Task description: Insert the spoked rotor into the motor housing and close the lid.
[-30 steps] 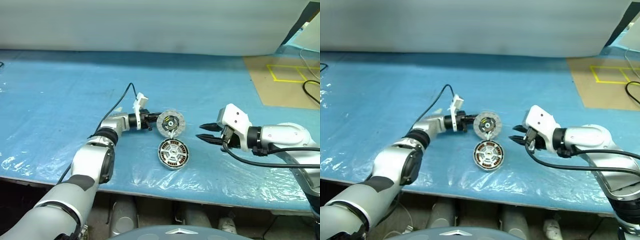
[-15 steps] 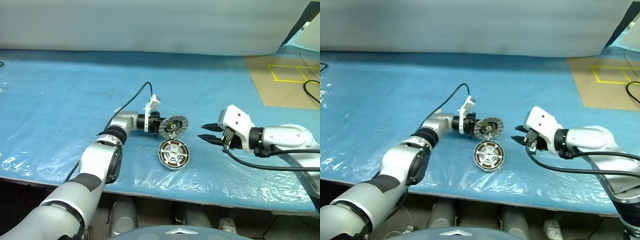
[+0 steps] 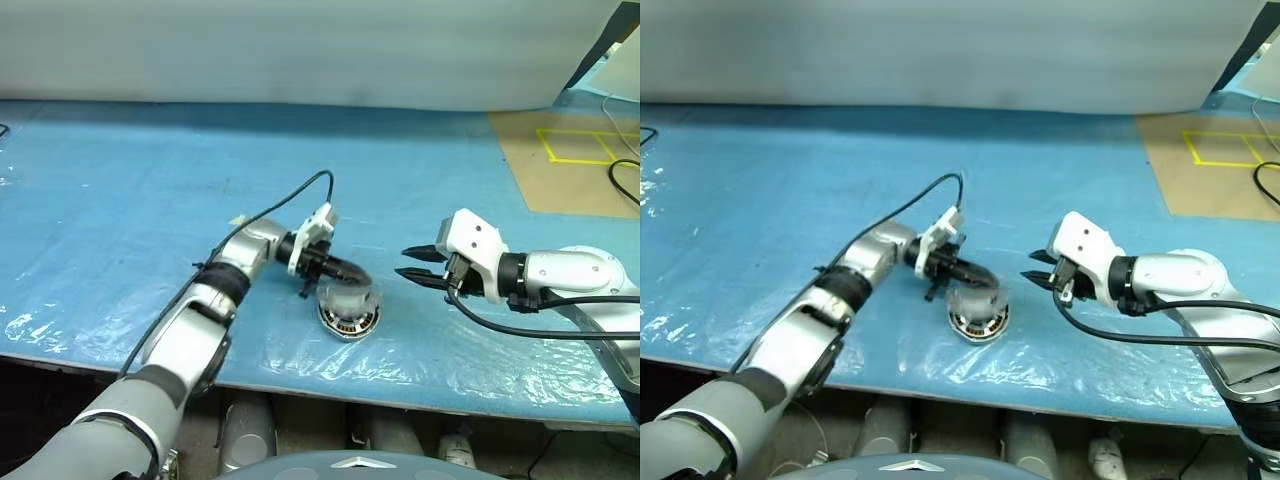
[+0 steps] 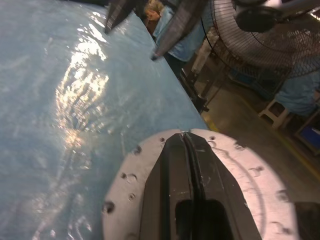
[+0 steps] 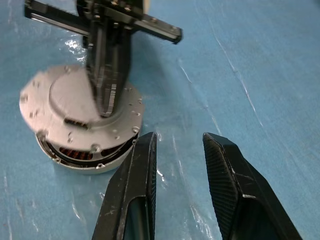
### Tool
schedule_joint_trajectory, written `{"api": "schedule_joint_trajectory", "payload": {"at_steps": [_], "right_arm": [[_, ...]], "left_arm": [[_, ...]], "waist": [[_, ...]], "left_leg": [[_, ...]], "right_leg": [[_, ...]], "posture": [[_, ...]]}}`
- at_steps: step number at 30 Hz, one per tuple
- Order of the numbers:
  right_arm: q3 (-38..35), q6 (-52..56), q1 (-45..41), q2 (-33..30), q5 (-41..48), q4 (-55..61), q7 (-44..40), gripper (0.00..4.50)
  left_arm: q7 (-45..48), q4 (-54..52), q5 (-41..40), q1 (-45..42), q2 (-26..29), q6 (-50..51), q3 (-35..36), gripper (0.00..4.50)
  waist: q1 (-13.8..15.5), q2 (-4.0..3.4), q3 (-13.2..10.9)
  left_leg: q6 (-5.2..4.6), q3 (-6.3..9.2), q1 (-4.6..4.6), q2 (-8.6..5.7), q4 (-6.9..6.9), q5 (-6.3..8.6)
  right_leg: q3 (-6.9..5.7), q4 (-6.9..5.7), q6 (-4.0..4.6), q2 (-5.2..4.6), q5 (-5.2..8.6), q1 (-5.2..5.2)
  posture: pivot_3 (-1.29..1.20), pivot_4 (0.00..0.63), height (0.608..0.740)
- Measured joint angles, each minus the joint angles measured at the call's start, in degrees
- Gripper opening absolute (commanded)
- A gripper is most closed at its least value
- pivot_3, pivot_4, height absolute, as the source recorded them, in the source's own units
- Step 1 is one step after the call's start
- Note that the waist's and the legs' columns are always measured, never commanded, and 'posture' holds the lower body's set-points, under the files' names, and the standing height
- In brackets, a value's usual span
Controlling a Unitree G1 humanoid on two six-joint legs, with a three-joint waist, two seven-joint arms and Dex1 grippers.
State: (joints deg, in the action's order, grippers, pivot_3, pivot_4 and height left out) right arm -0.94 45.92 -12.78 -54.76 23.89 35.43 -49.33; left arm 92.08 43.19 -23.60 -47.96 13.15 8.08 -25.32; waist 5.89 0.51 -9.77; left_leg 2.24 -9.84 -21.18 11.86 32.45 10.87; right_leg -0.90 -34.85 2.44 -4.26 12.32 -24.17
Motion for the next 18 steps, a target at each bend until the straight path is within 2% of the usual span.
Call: {"api": "schedule_joint_trajectory", "payload": {"at_steps": [4,8,13,16,18], "right_arm": [[1.83,-2.56,-2.69,0.21,-1.47,-3.04,-0.69,1.52],[4.07,-4.15,-4.9,1.38,-2.23,-5.12,-1.11,1.52],[5.94,-3.94,-8.43,4.59,-0.71,-6.56,-2.47,1.52],[5.62,-1.95,-9.79,5.89,3.88,-6.78,-5.06,1.52],[5.85,-1.53,-9.94,5.88,5.54,-6.97,-6.87,1.52]], "left_arm": [[0.09,-7.57,-3.13,2.57,7.32,-2.3,-7.62,0.04],[0.08,-8.62,-3.71,4.61,8.02,-3.13,-7.81,0.04],[-5.17,-11.21,-6.33,4.29,4.15,0.37,3.56,0.04],[-12.34,-21.27,-9.65,6.48,3.65,4.87,11.55,0.04],[-16.31,-29.38,-10.49,10.87,4.54,7.06,13.79,0.04]], "waist": [[-0.03,-0.04,0.0],[0.09,-0.04,0.01],[-0.37,-0.04,0.0],[-0.64,-0.07,0.02],[-0.67,-0.13,0.06]], "left_leg": [[-0.01,-0.02,0.0,0.0,0.02,-0.05],[0.07,-0.03,-0.05,-0.01,0.04,-0.11],[0.06,-0.03,-0.08,-0.08,0.11,-0.13],[0.06,-0.03,-0.03,-0.05,0.05,-0.12],[0.05,-0.05,-0.01,-0.02,-0.03,-0.11]], "right_leg": [[0.02,0.0,0.0,-0.03,0.0,0.0],[0.01,0.0,0.0,-0.04,0.0,0.01],[0.0,-0.05,0.01,-0.02,-0.01,0.0],[-0.03,-0.04,0.01,0.05,0.0,0.01],[-0.03,-0.01,0.01,0.05,0.0,0.0]], "posture": [[0.0,0.15,0.74],[0.0,0.15,0.74],[0.0,0.15,0.74],[0.0,0.15,0.74],[0.0,0.15,0.74]]}}
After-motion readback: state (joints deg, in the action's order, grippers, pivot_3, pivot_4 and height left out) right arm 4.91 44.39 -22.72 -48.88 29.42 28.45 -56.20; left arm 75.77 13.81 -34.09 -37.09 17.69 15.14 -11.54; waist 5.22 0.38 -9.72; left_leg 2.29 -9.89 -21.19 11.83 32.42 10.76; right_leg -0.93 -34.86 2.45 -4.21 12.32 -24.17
